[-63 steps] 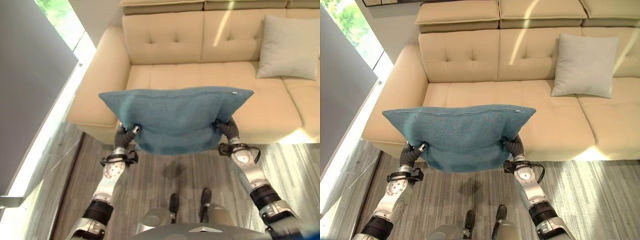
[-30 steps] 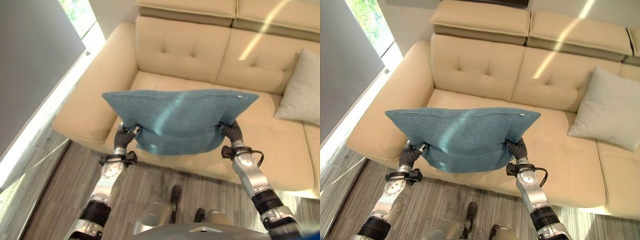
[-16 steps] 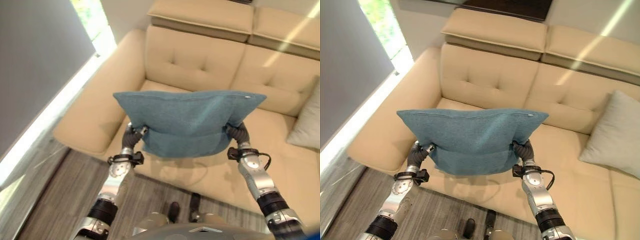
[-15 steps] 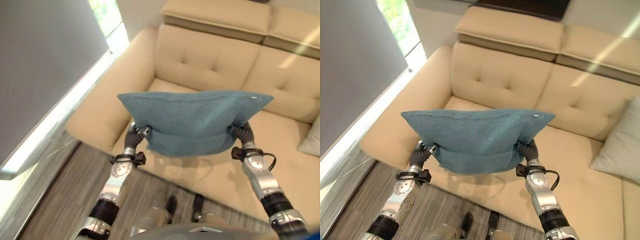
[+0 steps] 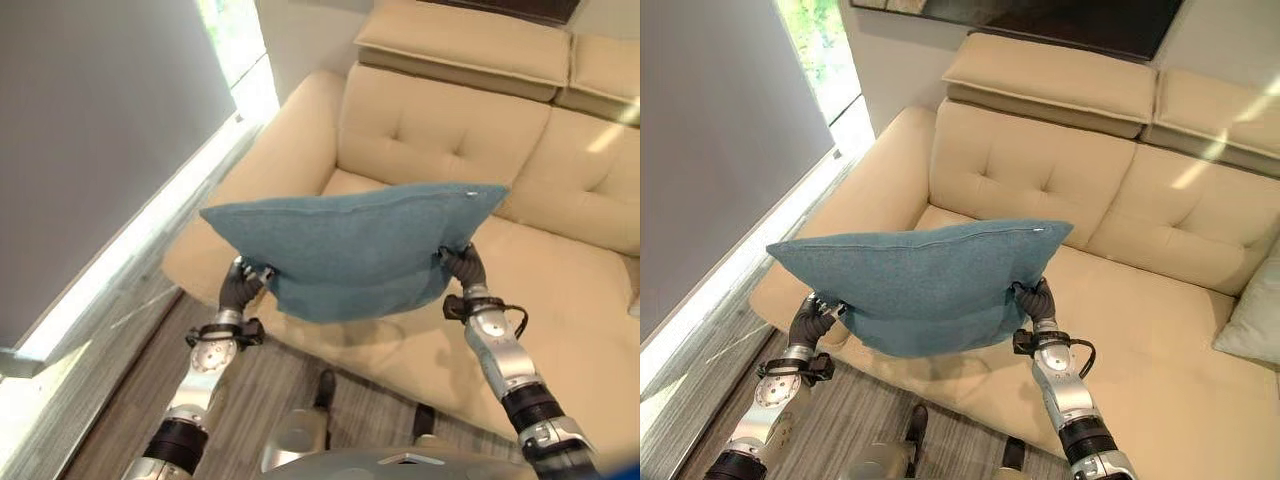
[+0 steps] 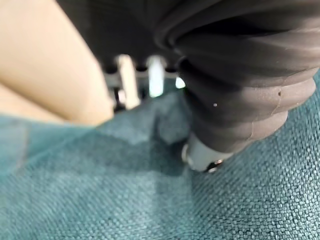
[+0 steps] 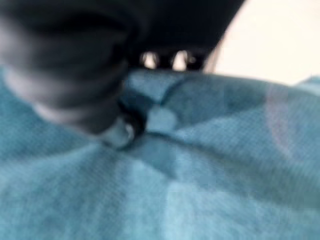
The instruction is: Pick up all the scattered cushions and arrange them neatly on the sofa.
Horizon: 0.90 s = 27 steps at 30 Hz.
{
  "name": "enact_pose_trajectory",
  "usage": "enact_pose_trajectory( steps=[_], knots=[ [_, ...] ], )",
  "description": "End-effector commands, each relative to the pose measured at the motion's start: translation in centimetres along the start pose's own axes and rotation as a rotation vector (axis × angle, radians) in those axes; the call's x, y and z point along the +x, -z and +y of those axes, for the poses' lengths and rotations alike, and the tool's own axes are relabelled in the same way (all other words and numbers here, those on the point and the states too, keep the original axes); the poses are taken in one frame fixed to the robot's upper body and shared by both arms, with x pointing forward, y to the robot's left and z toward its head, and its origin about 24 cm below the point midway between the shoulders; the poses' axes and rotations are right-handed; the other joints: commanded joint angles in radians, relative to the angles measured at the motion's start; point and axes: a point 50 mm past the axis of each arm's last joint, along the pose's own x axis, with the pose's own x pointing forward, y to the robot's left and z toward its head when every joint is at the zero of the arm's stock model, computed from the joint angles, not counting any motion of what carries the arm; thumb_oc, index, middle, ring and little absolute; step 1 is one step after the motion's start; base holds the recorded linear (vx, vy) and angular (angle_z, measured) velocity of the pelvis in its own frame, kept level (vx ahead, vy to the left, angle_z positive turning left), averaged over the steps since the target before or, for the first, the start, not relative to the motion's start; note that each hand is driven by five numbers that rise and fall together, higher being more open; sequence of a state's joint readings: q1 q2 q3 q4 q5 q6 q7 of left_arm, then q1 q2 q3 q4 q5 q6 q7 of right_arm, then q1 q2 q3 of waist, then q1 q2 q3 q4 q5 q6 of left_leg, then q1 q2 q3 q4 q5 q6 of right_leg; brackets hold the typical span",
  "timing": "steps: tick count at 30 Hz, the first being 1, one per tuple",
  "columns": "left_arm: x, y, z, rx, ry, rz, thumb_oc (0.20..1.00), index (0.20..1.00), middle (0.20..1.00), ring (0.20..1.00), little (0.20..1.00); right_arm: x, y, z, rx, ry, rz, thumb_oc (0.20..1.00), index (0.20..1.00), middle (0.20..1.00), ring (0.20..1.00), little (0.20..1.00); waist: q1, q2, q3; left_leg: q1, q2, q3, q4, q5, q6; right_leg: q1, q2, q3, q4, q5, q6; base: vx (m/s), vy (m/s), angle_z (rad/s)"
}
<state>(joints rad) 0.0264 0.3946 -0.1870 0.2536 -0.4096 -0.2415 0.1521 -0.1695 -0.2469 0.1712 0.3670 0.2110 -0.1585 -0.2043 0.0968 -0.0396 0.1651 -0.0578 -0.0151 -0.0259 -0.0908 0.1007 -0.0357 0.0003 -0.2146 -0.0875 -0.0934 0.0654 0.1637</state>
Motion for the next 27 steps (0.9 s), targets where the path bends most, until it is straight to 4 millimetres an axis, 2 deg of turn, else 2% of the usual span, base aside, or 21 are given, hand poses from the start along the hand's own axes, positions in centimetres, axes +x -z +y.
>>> enact_pose_trajectory(
  steps=[1, 2, 3, 5, 7, 9, 12, 13, 15, 16, 20, 21, 22, 24, 25, 26, 27],
  knots=[
    [2.2, -6.0, -2.2, -0.031, 0.056, -0.291, 0.200, 0.200, 0.200, 0.200, 0.200, 2.1, -7.0, 0.3, -0.045, -0.017, -0.309, 0.200, 0.200, 0.200, 0.200, 0.200, -0.003, 0.022, -0.076, -0.066, 0.035, -0.037, 0.056, -0.099, -0.021, -0.032, 0.071, -0.037, 0.006, -0.031, 0.012, -0.04, 0.044, -0.77],
    [2.2, -6.0, -2.2, -0.031, 0.056, -0.292, 0.200, 0.200, 0.200, 0.200, 0.200, 2.1, -7.0, 0.3, -0.045, -0.017, -0.309, 0.200, 0.200, 0.200, 0.200, 0.200, -0.003, 0.022, -0.076, -0.068, 0.035, -0.037, 0.056, -0.099, -0.021, -0.033, 0.071, -0.037, 0.006, -0.031, 0.012, -0.08, 0.018, -0.53],
    [3.0, -7.2, -2.6, -0.035, 0.048, -0.335, 0.200, 0.200, 0.200, 0.200, 0.200, 2.8, -8.6, 0.8, -0.058, -0.016, -0.359, 0.200, 0.200, 0.200, 0.200, 0.200, -0.013, 0.025, -0.060, -0.089, 0.038, -0.035, 0.057, -0.096, -0.022, -0.062, 0.072, -0.030, 0.006, -0.022, 0.013, -0.05, 0.009, -0.20],
    [3.3, -7.6, -2.8, -0.036, 0.047, -0.350, 0.200, 0.200, 0.200, 0.200, 0.200, 3.0, -9.0, 1.0, -0.064, -0.014, -0.372, 0.200, 0.200, 0.200, 0.200, 0.200, -0.016, 0.026, -0.056, -0.099, 0.038, -0.034, 0.059, -0.096, -0.023, -0.074, 0.073, -0.028, 0.006, -0.019, 0.013, -0.05, 0.010, -0.09],
    [5.0, -10.6, -3.4, -0.055, 0.021, -0.452, 0.200, 0.200, 0.200, 0.200, 0.200, 4.4, -12.3, 2.2, -0.068, 0.005, -0.468, 0.200, 0.200, 0.200, 0.200, 0.200, -0.035, 0.034, -0.021, -0.165, 0.041, -0.033, 0.074, -0.087, -0.025, -0.149, 0.077, -0.007, 0.006, 0.002, 0.016, -0.12, 0.024, -0.22],
    [5.9, -12.7, -3.3, -0.054, -0.003, -0.517, 0.200, 0.200, 0.200, 0.200, 0.200, 5.2, -14.2, 2.9, -0.063, 0.015, -0.515, 0.200, 0.200, 0.200, 0.200, 0.200, -0.040, 0.037, -0.009, -0.211, 0.041, -0.030, 0.082, -0.081, -0.027, -0.199, 0.078, 0.000, 0.006, 0.016, 0.019, -0.10, 0.019, -0.28],
    [7.1, -16.5, -2.1, -0.030, -0.067, -0.632, 0.200, 0.200, 0.200, 0.200, 0.200, 6.4, -17.7, 2.8, -0.070, 0.057, -0.595, 0.200, 0.200, 0.200, 0.200, 0.200, -0.046, 0.039, 0.002, -0.273, 0.039, -0.027, 0.093, -0.068, -0.031, -0.261, 0.079, 0.006, 0.006, 0.035, 0.018, -0.07, 0.015, -0.05],
    [7.7, -18.4, -1.6, -0.005, -0.093, -0.684, 0.200, 0.200, 0.200, 0.200, 0.200, 6.8, -19.8, 2.5, -0.071, 0.090, -0.651, 0.200, 0.200, 0.200, 0.200, 0.200, -0.051, 0.042, 0.013, -0.299, 0.038, -0.024, 0.103, -0.068, -0.034, -0.284, 0.081, 0.003, 0.006, 0.042, 0.017, -0.06, 0.001, -0.06],
    [8.1, -20.5, -1.0, 0.009, -0.119, -0.735, 0.200, 0.200, 0.200, 0.200, 0.200, 7.0, -21.6, 2.4, -0.069, 0.108, -0.696, 0.200, 0.200, 0.200, 0.200, 0.200, -0.051, 0.042, 0.014, -0.329, 0.037, -0.023, 0.105, -0.060, -0.036, -0.312, 0.081, 0.004, 0.006, 0.048, 0.014, -0.03, 0.003, -0.03],
    [8.2, -20.6, -1.0, 0.009, -0.119, -0.737, 0.200, 0.200, 0.200, 0.200, 0.200, 7.0, -21.7, 2.4, -0.068, 0.109, -0.698, 0.200, 0.200, 0.200, 0.200, 0.200, -0.052, 0.040, 0.014, -0.335, 0.036, -0.023, 0.105, -0.055, -0.036, -0.317, 0.079, 0.005, 0.006, 0.051, 0.014, 0.00, 0.000, 0.00],
    [9.1, -25.6, 1.1, 0.083, -0.205, -0.826, 0.200, 0.200, 0.200, 0.200, 0.200, 7.3, -26.1, 2.7, -0.083, 0.164, -0.797, 0.200, 0.200, 0.200, 0.200, 0.200, -0.059, 0.053, 0.030, -0.392, 0.031, -0.020, 0.106, -0.040, -0.040, -0.372, 0.072, 0.011, 0.008, 0.061, 0.017, 0.00, 0.031, -0.02],
    [9.1, -25.6, 1.1, 0.083, -0.205, -0.827, 0.200, 0.200, 0.200, 0.200, 0.200, 7.3, -26.1, 2.6, -0.083, 0.164, -0.798, 0.200, 0.200, 0.200, 0.200, 0.200, -0.059, 0.053, 0.029, -0.394, 0.030, -0.020, 0.106, -0.039, -0.040, -0.374, 0.072, 0.011, 0.008, 0.061, 0.017, 0.00, 0.028, -0.04],
    [9.2, -26.7, 1.3, 0.102, -0.214, -0.850, 0.200, 0.200, 0.200, 0.200, 0.200, 7.4, -26.8, 2.6, -0.087, 0.179, -0.813, 0.200, 0.200, 0.200, 0.200, 0.200, -0.062, 0.056, 0.033, -0.402, 0.029, -0.020, 0.106, -0.038, -0.040, -0.382, 0.070, 0.011, 0.008, 0.064, 0.020, 0.00, 0.032, -0.03],
    [9.6, -30.3, 1.4, 0.166, -0.233, -0.901, 0.200, 0.200, 0.200, 0.200, 0.200, 7.5, -29.0, 2.5, -0.100, 0.210, -0.851, 0.200, 0.200, 0.200, 0.200, 0.200, -0.065, 0.064, 0.032, -0.433, 0.026, -0.015, 0.101, -0.035, -0.043, -0.418, 0.067, 0.019, 0.006, 0.070, 0.029, 0.02, 0.047, -0.01],
    [9.6, -30.4, 1.4, 0.166, -0.233, -0.903, 0.200, 0.200, 0.200, 0.200, 0.200, 7.5, -29.1, 2.5, -0.098, 0.211, -0.853, 0.200, 0.200, 0.200, 0.200, 0.200, -0.065, 0.062, 0.032, -0.438, 0.024, -0.015, 0.101, -0.029, -0.043, -0.423, 0.065, 0.019, 0.006, 0.075, 0.029, 0.03, 0.037, -0.03],
    [9.6, -32.2, 1.3, 0.185, -0.237, -0.932, 0.200, 0.200, 0.200, 0.200, 0.200, 7.5, -30.0, 2.4, -0.111, 0.227, -0.866, 0.200, 0.200, 0.200, 0.200, 0.200, -0.069, 0.065, 0.033, -0.451, 0.024, -0.012, 0.096, -0.025, -0.044, -0.440, 0.064, 0.024, 0.006, 0.079, 0.035, 0.00, 0.000, 0.00],
    [9.6, -32.9, 1.3, 0.192, -0.241, -0.939, 0.200, 0.200, 0.200, 0.200, 0.200, 7.6, -30.3, 2.4, -0.123, 0.233, -0.871, 0.200, 0.200, 0.200, 0.200, 0.200, -0.070, 0.068, 0.032, -0.457, 0.023, -0.013, 0.093, -0.021, -0.044, -0.451, 0.064, 0.028, 0.006, 0.082, 0.037, 0.05, 0.035, -0.03]
  ],
)
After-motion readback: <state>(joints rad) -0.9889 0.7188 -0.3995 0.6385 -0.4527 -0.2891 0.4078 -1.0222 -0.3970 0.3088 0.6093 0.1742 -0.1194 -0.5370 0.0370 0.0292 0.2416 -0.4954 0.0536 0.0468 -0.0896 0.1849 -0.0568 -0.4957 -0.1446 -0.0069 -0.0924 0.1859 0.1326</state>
